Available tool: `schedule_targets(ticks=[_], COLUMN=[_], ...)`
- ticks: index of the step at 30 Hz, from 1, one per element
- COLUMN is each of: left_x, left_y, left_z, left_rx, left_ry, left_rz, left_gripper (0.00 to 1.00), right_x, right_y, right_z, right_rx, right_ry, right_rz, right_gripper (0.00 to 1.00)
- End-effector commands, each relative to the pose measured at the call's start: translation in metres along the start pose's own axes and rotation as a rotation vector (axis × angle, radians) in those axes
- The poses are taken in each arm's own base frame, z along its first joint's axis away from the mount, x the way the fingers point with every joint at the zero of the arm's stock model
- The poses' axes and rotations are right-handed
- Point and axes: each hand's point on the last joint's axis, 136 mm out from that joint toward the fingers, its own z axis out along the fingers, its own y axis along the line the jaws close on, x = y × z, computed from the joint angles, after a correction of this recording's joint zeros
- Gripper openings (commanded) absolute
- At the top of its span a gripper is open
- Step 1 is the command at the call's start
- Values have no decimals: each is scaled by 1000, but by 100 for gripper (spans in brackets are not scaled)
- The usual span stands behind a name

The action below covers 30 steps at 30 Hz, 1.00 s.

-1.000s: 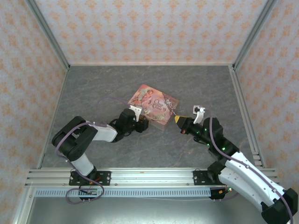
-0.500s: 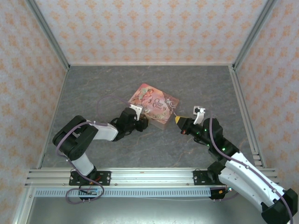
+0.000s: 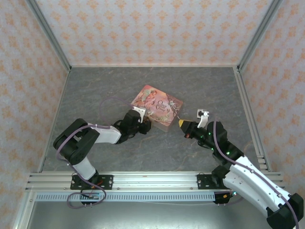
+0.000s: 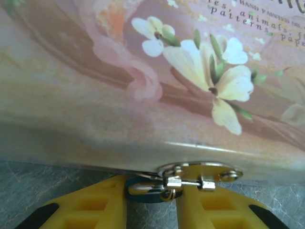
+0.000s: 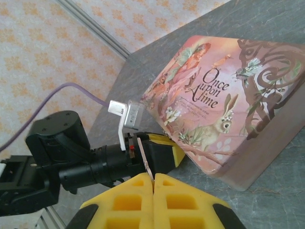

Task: Unlock the padlock with the key

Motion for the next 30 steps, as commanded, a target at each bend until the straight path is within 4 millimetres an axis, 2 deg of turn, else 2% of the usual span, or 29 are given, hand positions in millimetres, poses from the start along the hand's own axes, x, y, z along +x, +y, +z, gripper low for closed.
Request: schedule_targets(ticks=[1,10,20,30], left_x=[-20,-31,-46,-62], left_y=[-19,-47,-77,-103], left_z=[-10,-21,-28,-36], left_rx=[9,49,96,155], left_ry=[-27,32,84,95], left_rz=[-85,-369,-598,-725], left_gripper=[27,16,14,13], right_x=[10,31,41,50], right_y=[1,0,-5,-12], right_z=[1,7,12,24], right_rx=[-39,-152,-182,-179], right_ry=[17,4,-10,19], right_rz=[-54,-166,-246,-303], right_gripper=[0,0,0,0])
